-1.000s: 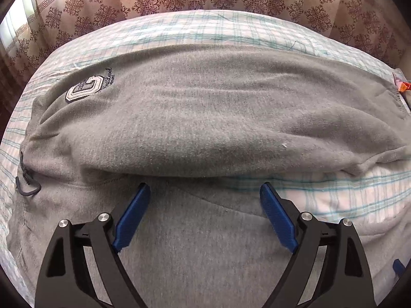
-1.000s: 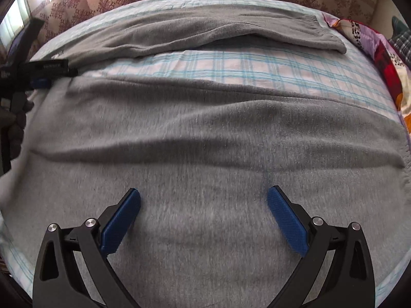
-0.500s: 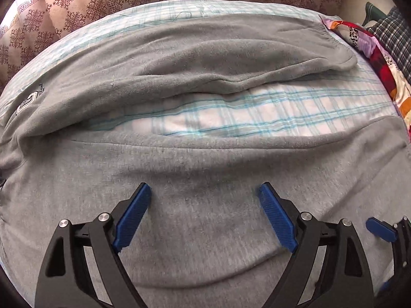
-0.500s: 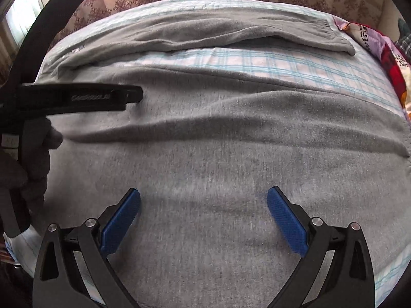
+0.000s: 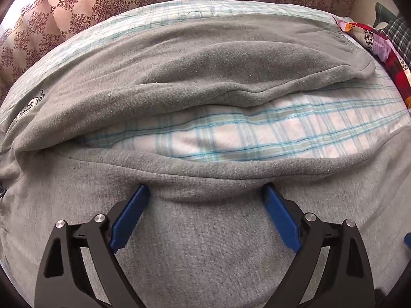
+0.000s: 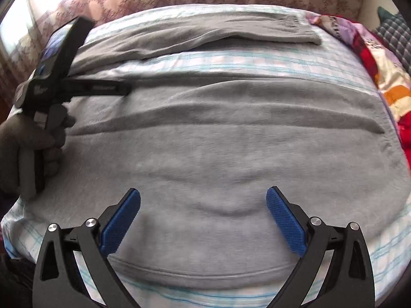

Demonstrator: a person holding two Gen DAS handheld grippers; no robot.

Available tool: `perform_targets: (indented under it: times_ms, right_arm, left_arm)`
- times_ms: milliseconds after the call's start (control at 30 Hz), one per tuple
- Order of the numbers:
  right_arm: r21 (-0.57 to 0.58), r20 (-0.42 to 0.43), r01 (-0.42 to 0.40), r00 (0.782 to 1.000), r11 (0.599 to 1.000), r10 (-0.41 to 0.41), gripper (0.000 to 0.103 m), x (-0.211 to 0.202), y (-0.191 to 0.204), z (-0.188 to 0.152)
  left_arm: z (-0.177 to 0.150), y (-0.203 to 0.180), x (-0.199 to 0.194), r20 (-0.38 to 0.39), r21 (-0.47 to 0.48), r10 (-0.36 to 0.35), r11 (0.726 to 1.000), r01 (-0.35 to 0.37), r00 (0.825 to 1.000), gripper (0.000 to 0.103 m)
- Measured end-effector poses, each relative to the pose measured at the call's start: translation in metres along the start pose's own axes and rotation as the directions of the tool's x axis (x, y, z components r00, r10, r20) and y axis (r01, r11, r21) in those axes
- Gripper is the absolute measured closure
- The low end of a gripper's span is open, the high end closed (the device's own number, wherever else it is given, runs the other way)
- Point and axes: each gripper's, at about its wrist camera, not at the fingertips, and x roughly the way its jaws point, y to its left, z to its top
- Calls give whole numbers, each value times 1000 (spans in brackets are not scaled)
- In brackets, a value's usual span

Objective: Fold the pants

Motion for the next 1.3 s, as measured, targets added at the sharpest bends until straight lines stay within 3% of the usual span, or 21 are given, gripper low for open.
perform_targets:
  times_ms: [167,267,333,400,633,967,1300]
  right_arm:
    - [91,17,186,982,978,-188,6,-3,-74,9]
    - [129,-8,255,967,958,-256,6,3,-111,10]
    - [160,-41,266,964,951,-263,6,13,-131,7]
    - [195,-48,223,975,955,-217,5,18,-141,1]
    - [182,-53,254,967,950,-248,5,17,-133,6]
    - [161,69,160,983,974,-173,5,-2,-93,47]
    - [62,107,75,991,995,-81,5,14,-32,90]
  left_arm:
    - [2,0,-4,-12,-16,-6,1000,6,1000,10]
    - [3,3,-8,-11,-34,-20,999,19,1000,10]
    - [4,5,-10,-8,-45,-26,999,26,1000,11]
    - [5,8,-11,-8,-53,-28,998,28,1000,10]
    - [11,33,-28,19,-117,-46,992,48,999,10]
    - [32,109,-55,76,-228,37,974,-19,996,10]
    - [48,227,-44,-21,-417,124,901,-121,992,10]
